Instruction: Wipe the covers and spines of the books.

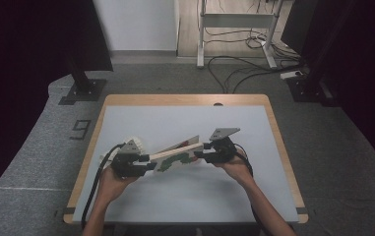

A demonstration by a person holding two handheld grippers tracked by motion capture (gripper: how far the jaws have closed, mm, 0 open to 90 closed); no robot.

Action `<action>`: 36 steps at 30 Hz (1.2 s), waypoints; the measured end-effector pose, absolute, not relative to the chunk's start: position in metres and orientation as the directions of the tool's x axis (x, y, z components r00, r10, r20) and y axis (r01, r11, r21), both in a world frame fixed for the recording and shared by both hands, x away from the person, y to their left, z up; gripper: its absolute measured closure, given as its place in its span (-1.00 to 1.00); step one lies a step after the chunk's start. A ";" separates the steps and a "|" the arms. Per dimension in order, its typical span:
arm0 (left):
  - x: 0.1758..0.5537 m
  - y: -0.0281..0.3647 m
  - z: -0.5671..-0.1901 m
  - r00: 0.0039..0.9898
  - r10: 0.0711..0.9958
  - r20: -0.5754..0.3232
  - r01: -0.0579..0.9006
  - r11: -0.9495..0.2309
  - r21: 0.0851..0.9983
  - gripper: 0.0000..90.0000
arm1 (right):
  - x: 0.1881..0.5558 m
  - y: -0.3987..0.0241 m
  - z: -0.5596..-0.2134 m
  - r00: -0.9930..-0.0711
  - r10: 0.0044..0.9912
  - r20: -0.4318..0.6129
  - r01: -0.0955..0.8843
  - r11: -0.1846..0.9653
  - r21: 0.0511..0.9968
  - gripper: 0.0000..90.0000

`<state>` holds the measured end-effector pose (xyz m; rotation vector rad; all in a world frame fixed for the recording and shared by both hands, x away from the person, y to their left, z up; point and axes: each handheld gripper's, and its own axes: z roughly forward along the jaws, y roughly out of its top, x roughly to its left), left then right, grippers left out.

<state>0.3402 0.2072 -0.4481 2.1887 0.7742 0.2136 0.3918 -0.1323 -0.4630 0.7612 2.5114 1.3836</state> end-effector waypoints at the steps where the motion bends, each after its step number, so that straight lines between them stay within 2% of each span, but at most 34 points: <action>1: 0.340 0.207 -0.448 0.800 0.593 -0.095 0.460 -0.503 0.731 0.35 | 0.392 -0.132 -0.463 -0.853 0.514 0.091 0.352 0.437 0.828 0.23; 2: 0.340 0.207 -0.448 0.802 0.590 -0.093 0.457 -0.506 0.732 0.35 | 0.392 -0.132 -0.463 -0.853 0.514 0.091 0.352 0.437 0.828 0.23; 3: 0.341 0.205 -0.449 0.805 0.587 -0.079 0.446 -0.512 0.734 0.47 | 0.392 -0.132 -0.463 -0.853 0.515 0.090 0.351 0.437 0.828 0.25; 7: 0.341 0.201 -0.447 0.812 0.583 -0.025 0.414 -0.546 0.728 0.52 | 0.393 -0.131 -0.463 -0.850 0.521 0.083 0.350 0.439 0.827 0.29; 13: 0.348 0.200 -0.446 0.810 0.586 0.005 0.397 -0.555 0.731 0.52 | 0.395 -0.129 -0.461 -0.840 0.539 0.062 0.347 0.446 0.825 0.31; 18: 0.359 0.198 -0.448 0.803 0.592 0.065 0.358 -0.567 0.742 0.49 | 0.399 -0.129 -0.461 -0.822 0.568 0.048 0.348 0.434 0.831 0.31; 25: 0.356 0.194 -0.448 0.795 0.605 0.053 0.378 -0.560 0.737 0.41 | 0.398 -0.133 -0.463 -0.826 0.559 0.069 0.352 0.416 0.838 0.29; 36: 0.344 0.192 -0.449 0.783 0.618 -0.079 0.457 -0.484 0.747 0.18 | 0.386 -0.139 -0.462 -0.845 0.522 0.118 0.376 0.423 0.825 0.11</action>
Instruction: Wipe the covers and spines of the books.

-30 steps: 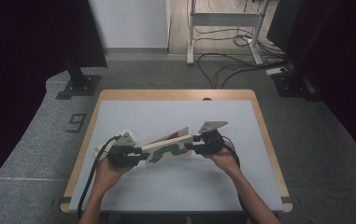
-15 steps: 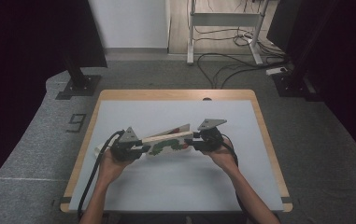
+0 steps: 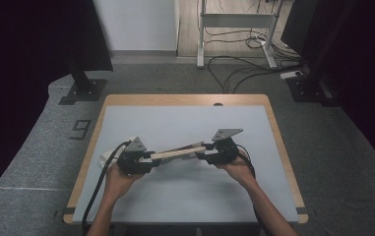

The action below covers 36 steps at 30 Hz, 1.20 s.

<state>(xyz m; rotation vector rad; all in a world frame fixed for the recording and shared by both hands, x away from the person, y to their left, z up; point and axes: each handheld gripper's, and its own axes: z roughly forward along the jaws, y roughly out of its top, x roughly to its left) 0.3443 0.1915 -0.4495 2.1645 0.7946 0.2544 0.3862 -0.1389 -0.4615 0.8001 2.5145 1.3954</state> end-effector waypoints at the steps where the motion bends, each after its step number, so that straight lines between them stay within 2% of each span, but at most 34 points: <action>1: 0.342 0.191 -0.451 0.779 0.619 -0.095 0.465 -0.471 0.749 0.16 | 0.384 -0.140 -0.462 -0.843 0.521 0.132 0.389 0.420 0.820 0.07; 7: 0.335 0.187 -0.454 0.776 0.622 -0.109 0.481 -0.470 0.740 0.03 | 0.378 -0.142 -0.466 -0.838 0.526 0.145 0.406 0.423 0.810 -0.17; 10: 0.331 0.184 -0.456 0.770 0.627 -0.115 0.494 -0.472 0.730 -0.11 | 0.373 -0.141 -0.468 -0.837 0.532 0.130 0.401 0.435 0.806 -0.28; 14: 0.324 0.181 -0.460 0.767 0.630 -0.121 0.503 -0.473 0.724 -0.24 | 0.367 -0.142 -0.471 -0.839 0.533 0.107 0.391 0.455 0.800 -0.34; 16: 0.322 0.181 -0.461 0.766 0.630 -0.126 0.506 -0.472 0.722 -0.32 | 0.365 -0.142 -0.471 -0.839 0.534 0.105 0.392 0.460 0.797 -0.34; 18: 0.314 0.177 -0.465 0.760 0.646 -0.075 0.488 -0.489 0.723 -0.40 | 0.359 -0.142 -0.475 -0.843 0.529 0.092 0.384 0.473 0.793 -0.35; 21: 0.308 0.175 -0.467 0.757 0.651 -0.053 0.481 -0.501 0.719 -0.43 | 0.356 -0.143 -0.479 -0.844 0.527 0.096 0.385 0.472 0.793 -0.36; 29: 0.297 0.175 -0.477 0.741 0.666 -0.089 0.517 -0.480 0.709 -0.55 | 0.343 -0.145 -0.489 -0.848 0.523 0.087 0.381 0.486 0.787 -0.35; 36: 0.287 0.174 -0.487 0.725 0.681 -0.103 0.540 -0.470 0.699 -0.56 | 0.333 -0.150 -0.499 -0.847 0.522 0.105 0.389 0.473 0.790 -0.34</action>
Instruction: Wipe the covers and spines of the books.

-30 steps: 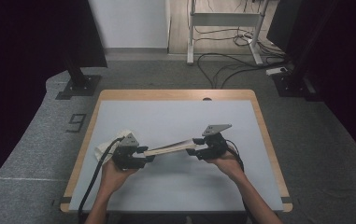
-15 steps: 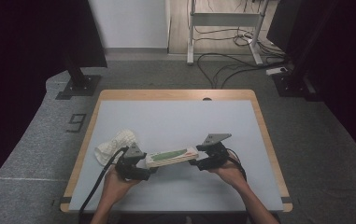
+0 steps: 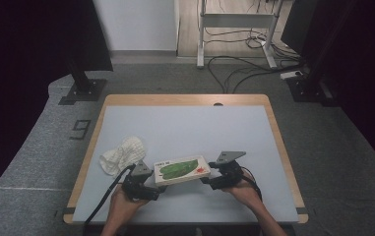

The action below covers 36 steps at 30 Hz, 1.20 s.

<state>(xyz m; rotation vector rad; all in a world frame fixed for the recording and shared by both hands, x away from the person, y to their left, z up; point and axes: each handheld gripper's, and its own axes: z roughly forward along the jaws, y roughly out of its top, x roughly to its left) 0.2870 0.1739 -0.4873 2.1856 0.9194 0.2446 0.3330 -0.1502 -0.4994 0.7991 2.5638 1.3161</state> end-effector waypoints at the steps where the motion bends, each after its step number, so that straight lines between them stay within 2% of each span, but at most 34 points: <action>1: 0.286 0.173 -0.489 0.724 0.683 -0.100 0.543 -0.473 0.694 -0.57 | 0.332 -0.150 -0.501 -0.847 0.521 0.108 0.391 0.474 0.789 -0.34; 8: 0.281 0.170 -0.498 0.721 0.687 -0.091 0.548 -0.486 0.680 -0.58 | 0.321 -0.149 -0.509 -0.858 0.509 0.069 0.355 0.492 0.795 -0.34; 14: 0.278 0.170 -0.504 0.727 0.680 -0.093 0.544 -0.489 0.682 -0.51 | 0.319 -0.150 -0.516 -0.857 0.508 0.085 0.368 0.490 0.790 -0.34; 26: 0.272 0.165 -0.517 0.737 0.674 -0.045 0.528 -0.533 0.661 -0.51 | 0.311 -0.149 -0.527 -0.861 0.506 0.044 0.345 0.520 0.781 -0.34; 36: 0.271 0.164 -0.520 0.747 0.665 -0.020 0.515 -0.559 0.650 -0.50 | 0.312 -0.152 -0.531 -0.865 0.496 0.077 0.362 0.510 0.781 -0.33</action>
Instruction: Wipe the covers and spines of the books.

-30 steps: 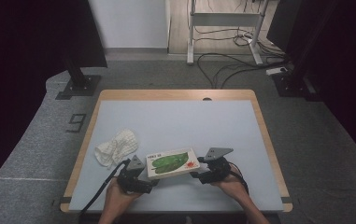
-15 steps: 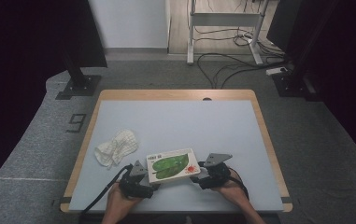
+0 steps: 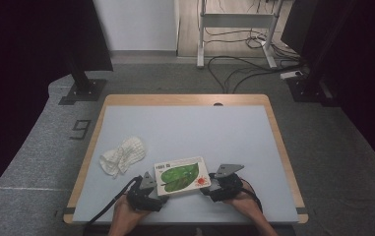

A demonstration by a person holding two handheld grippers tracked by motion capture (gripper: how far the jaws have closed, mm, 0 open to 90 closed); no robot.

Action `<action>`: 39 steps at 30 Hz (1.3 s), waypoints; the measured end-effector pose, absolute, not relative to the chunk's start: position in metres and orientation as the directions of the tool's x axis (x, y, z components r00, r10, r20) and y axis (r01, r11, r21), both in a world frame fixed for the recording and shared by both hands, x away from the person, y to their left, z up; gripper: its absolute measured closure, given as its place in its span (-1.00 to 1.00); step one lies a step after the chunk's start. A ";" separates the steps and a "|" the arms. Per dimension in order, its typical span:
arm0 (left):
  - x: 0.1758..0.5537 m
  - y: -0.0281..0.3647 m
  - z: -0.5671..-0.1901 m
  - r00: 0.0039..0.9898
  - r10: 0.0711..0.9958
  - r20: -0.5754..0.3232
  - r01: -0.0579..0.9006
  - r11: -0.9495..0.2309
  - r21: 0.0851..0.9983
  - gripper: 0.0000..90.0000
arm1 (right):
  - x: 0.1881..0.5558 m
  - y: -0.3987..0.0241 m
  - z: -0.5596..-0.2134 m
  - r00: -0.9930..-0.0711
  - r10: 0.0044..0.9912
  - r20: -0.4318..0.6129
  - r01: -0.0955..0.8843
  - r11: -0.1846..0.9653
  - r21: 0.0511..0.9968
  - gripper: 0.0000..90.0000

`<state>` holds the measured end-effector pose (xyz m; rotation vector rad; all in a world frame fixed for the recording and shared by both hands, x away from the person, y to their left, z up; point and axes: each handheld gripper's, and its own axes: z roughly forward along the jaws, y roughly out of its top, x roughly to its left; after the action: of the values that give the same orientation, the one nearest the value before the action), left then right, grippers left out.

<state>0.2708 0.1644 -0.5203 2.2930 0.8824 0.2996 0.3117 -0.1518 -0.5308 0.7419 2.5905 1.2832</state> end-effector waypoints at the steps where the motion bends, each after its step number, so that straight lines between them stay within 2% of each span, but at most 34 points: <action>1: 0.271 0.165 -0.520 0.751 0.660 -0.028 0.514 -0.558 0.651 -0.51 | 0.312 -0.153 -0.530 -0.864 0.496 0.083 0.364 0.503 0.784 -0.33; 3: 0.271 0.168 -0.519 0.759 0.648 -0.060 0.518 -0.546 0.659 -0.54 | 0.311 -0.155 -0.528 -0.860 0.505 0.068 0.359 0.506 0.785 -0.33; 7: 0.271 0.173 -0.516 0.757 0.652 -0.039 0.512 -0.555 0.656 -0.65 | 0.313 -0.162 -0.524 -0.853 0.518 0.059 0.360 0.504 0.785 -0.36; 12: 0.274 0.181 -0.509 0.751 0.660 -0.035 0.508 -0.543 0.668 -0.70 | 0.316 -0.171 -0.523 -0.844 0.533 0.057 0.369 0.501 0.783 -0.41; 18: 0.281 0.196 -0.495 0.733 0.679 -0.039 0.516 -0.517 0.683 -0.78 | 0.318 -0.190 -0.521 -0.818 0.574 0.033 0.385 0.504 0.774 -0.61; 19: 0.284 0.202 -0.491 0.724 0.689 -0.027 0.517 -0.515 0.684 -0.79 | 0.319 -0.196 -0.523 -0.811 0.585 0.023 0.393 0.514 0.762 -0.70; 22: 0.291 0.211 -0.486 0.705 0.709 -0.020 0.524 -0.502 0.688 -0.82 | 0.320 -0.203 -0.525 -0.797 0.604 0.011 0.403 0.519 0.754 -0.73; 28: 0.306 0.226 -0.474 0.669 0.743 -0.014 0.548 -0.481 0.684 -0.92 | 0.322 -0.213 -0.530 -0.768 0.640 -0.012 0.425 0.524 0.738 -0.93; 32: 0.318 0.237 -0.466 0.648 0.761 -0.010 0.556 -0.464 0.689 -0.99 | 0.323 -0.215 -0.535 -0.760 0.650 -0.002 0.440 0.518 0.733 -0.93; 39: 0.338 0.253 -0.453 0.613 0.790 0.013 0.570 -0.454 0.685 -0.95 | 0.324 -0.215 -0.535 -0.753 0.657 0.009 0.457 0.514 0.726 -0.94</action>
<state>0.3384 0.2528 -0.4527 2.1887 1.0646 0.4386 0.3244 -0.2149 -0.5354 0.9393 2.4905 1.0763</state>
